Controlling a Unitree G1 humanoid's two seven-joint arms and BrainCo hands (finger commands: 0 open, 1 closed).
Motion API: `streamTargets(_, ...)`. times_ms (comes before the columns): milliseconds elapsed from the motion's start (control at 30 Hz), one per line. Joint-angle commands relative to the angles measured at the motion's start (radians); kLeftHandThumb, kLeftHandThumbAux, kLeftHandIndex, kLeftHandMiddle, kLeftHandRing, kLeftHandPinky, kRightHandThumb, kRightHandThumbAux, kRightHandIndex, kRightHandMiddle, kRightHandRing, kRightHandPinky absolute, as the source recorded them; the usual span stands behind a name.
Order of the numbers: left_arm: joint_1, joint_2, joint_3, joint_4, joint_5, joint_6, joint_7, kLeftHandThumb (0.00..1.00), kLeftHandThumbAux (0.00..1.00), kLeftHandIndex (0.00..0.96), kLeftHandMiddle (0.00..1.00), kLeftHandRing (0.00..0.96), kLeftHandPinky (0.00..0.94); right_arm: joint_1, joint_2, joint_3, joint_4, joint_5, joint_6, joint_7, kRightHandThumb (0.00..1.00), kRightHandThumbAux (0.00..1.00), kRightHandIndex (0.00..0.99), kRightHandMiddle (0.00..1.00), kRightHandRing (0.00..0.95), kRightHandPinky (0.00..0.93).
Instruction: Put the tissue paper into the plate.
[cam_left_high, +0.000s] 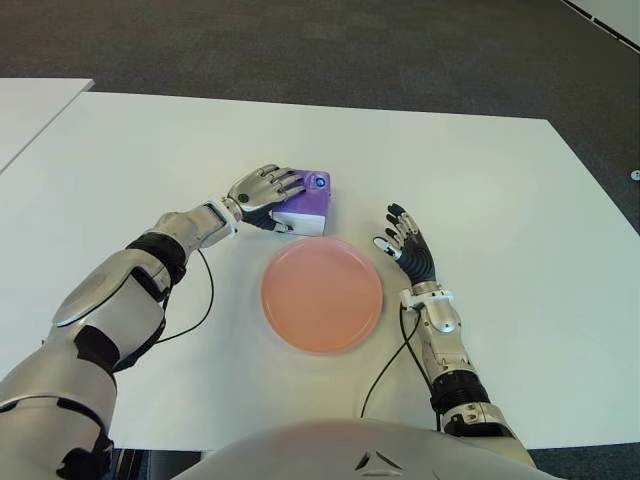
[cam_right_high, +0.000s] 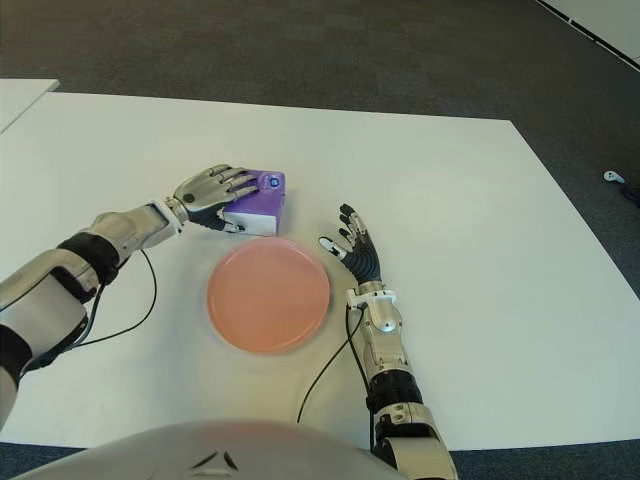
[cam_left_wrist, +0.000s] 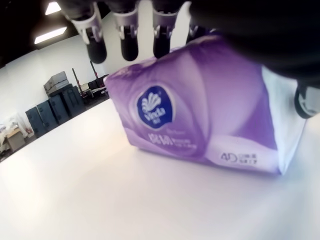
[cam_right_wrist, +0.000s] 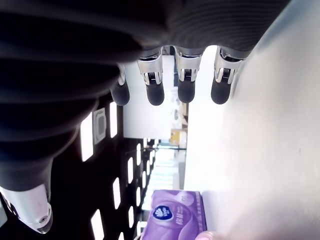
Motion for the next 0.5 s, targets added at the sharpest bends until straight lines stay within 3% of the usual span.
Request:
streamTargets(33,0.020,-0.021,-0.035,0.018,0.022,-0.005,0.009,0.065,0.226,0.000,0.000,0.000,0.000,0.112,0.018,0.014,0.063,-0.003,0.068,0.002,0.000,0.625,0.000,0.027,0.000,0.000)
streamTargets(500,0.028,-0.020,-0.052,0.003,0.016,-0.024,0.056,0.060,0.241,0.000,0.000,0.000,0.000,0.123,0.019,0.016,0.054,-0.004,0.077,0.002,0.000,0.627,0.000,0.025,0.000,0.000)
